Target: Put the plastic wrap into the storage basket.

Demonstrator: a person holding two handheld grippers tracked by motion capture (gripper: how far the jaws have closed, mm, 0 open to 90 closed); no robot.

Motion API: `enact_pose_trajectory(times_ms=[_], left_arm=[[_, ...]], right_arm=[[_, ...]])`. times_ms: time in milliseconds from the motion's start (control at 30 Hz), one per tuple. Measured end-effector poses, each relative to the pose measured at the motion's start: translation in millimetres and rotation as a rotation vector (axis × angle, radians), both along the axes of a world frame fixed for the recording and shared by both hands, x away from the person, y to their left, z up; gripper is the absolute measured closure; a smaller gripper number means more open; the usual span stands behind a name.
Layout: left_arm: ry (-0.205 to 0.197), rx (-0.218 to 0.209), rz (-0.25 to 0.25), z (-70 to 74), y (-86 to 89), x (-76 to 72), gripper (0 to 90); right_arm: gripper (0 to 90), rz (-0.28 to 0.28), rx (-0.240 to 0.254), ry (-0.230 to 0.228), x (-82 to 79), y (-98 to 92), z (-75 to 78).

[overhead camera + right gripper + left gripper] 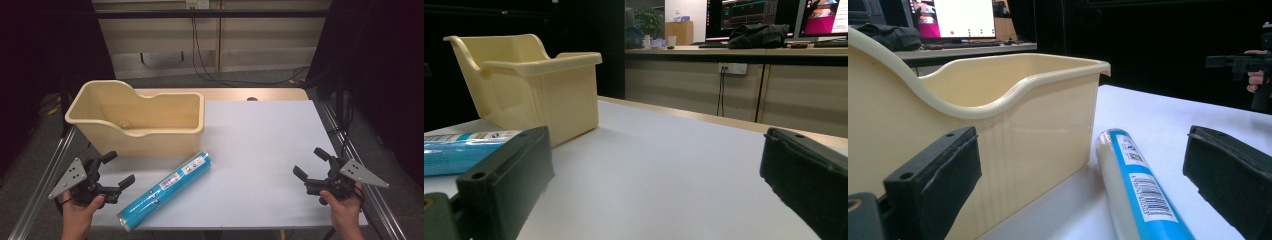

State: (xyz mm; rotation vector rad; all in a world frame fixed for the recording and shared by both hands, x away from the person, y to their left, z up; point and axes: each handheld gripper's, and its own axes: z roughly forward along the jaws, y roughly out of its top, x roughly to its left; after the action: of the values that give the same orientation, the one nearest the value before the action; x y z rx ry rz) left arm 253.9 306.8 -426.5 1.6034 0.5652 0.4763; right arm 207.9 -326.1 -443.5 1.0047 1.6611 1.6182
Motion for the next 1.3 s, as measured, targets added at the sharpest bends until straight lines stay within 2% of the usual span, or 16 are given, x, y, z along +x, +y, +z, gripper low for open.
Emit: enact_pose_trajectory(times_ms=[133, 333, 600, 700, 1167, 1200, 1300], left_arm=[[0.0, -0.006, 0.005, 1.9, -0.8, 0.2, 2.0], [0.002, 0.035, -0.005, 6.5, -6.1, 0.6, 2.0], [0.038, 0.074, -0.02, 12.9, -16.7, 1.5, 2.3], [0.066, 0.099, -0.032, 15.4, -21.8, 2.6, 2.3], [0.126, 0.131, -0.055, 27.2, -40.1, 6.1, 3.1], [0.125, 0.148, -0.052, 29.8, -43.5, 6.4, 3.5], [0.138, 0.156, -0.062, 32.8, -47.3, 7.6, 3.7]], right_arm=[[0.2, 0.0, -0.004, 0.002, 0.2, 0.1, -0.7], [0.3, -0.005, -0.004, 0.005, -0.4, -0.6, -1.0], [0.2, -0.002, -0.012, 0.01, -0.3, -0.1, -1.3], [0.2, 0.0, -0.018, 0.011, -0.1, 0.2, -1.4], [0.3, 0.001, -0.02, 0.021, 0.1, 1.6, -2.3], [0.3, 0.002, -0.024, 0.021, 0.1, 1.8, -2.2], [0.3, 0.003, -0.026, 0.025, 0.2, 2.2, -2.4]])
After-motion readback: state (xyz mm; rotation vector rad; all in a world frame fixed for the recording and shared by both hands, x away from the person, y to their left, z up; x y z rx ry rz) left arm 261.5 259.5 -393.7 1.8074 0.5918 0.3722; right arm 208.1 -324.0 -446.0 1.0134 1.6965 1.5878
